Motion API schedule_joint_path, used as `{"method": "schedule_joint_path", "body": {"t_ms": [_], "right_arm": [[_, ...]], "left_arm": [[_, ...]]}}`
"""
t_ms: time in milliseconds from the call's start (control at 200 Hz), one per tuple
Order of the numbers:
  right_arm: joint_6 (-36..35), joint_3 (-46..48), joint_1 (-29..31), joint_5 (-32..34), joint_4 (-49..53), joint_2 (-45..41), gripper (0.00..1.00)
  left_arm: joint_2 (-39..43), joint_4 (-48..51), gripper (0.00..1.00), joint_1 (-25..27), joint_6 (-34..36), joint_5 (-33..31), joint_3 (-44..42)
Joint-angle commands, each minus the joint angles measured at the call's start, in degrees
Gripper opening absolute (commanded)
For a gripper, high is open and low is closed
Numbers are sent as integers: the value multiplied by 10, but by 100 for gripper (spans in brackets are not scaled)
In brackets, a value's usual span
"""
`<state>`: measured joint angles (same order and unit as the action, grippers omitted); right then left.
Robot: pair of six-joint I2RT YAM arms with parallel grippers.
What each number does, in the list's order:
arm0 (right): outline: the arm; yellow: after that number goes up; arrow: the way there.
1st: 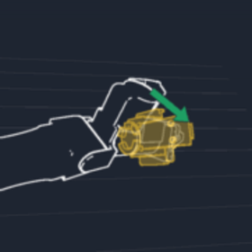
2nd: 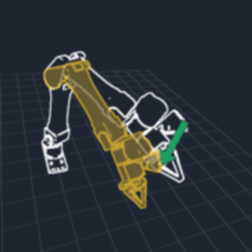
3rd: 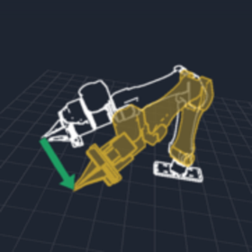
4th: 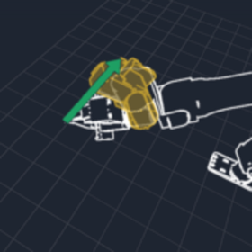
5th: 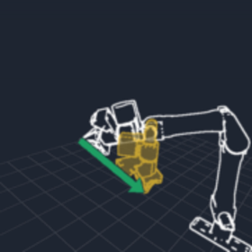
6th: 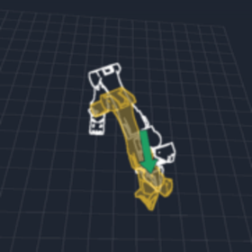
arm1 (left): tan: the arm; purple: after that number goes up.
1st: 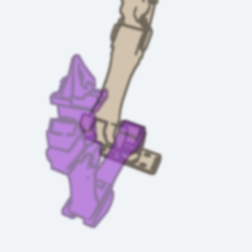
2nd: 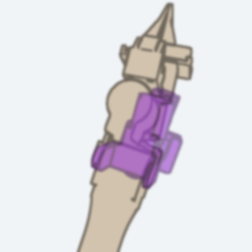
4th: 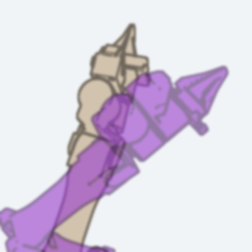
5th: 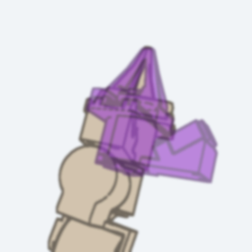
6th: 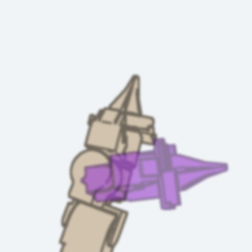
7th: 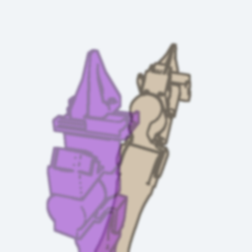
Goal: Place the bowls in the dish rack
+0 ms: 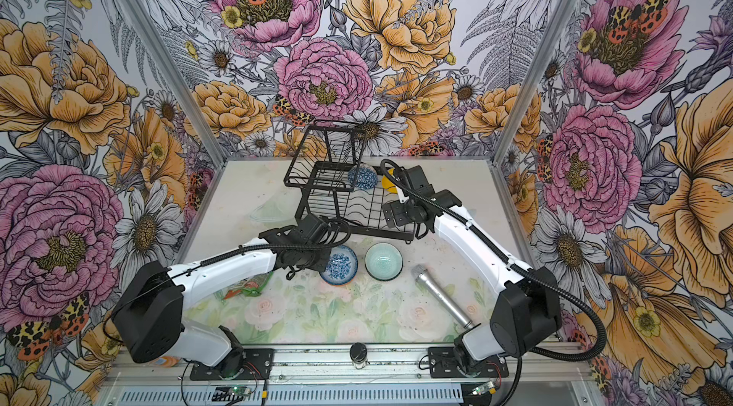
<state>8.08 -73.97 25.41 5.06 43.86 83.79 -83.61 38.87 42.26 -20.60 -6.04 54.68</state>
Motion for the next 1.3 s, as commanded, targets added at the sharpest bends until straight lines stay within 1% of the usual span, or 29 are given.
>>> {"method": "schedule_joint_path", "body": {"t_ms": [0, 325, 500, 605, 766, 891, 1011, 1146, 1291], "right_arm": [[-1, 5, -4, 0, -16, -22, 100], [-1, 5, -4, -4, -16, -29, 99], [-1, 4, -5, -20, -18, -45, 99], [8, 7, -5, -24, -27, -62, 100], [24, 8, -4, -53, -36, -97, 99], [37, -5, -3, -84, -34, -125, 100], [58, -21, 15, -109, -35, -138, 99], [80, -28, 57, -102, -45, -137, 98], [108, -15, 90, -96, -75, -125, 96]], "left_arm": [[35, -4, 0, 2, 4, -8, 13], [79, -5, 0, -3, 4, 2, 21], [106, -13, 0, -3, 8, -13, 30], [133, -44, 0, -4, 7, -22, 25], [163, -88, 0, -12, -2, -39, 25], [161, -106, 0, -15, 1, -55, 39], [154, -122, 0, -16, 3, -55, 51], [147, -141, 0, -15, 1, -55, 63], [142, -155, 0, -13, 1, -45, 70]]}}
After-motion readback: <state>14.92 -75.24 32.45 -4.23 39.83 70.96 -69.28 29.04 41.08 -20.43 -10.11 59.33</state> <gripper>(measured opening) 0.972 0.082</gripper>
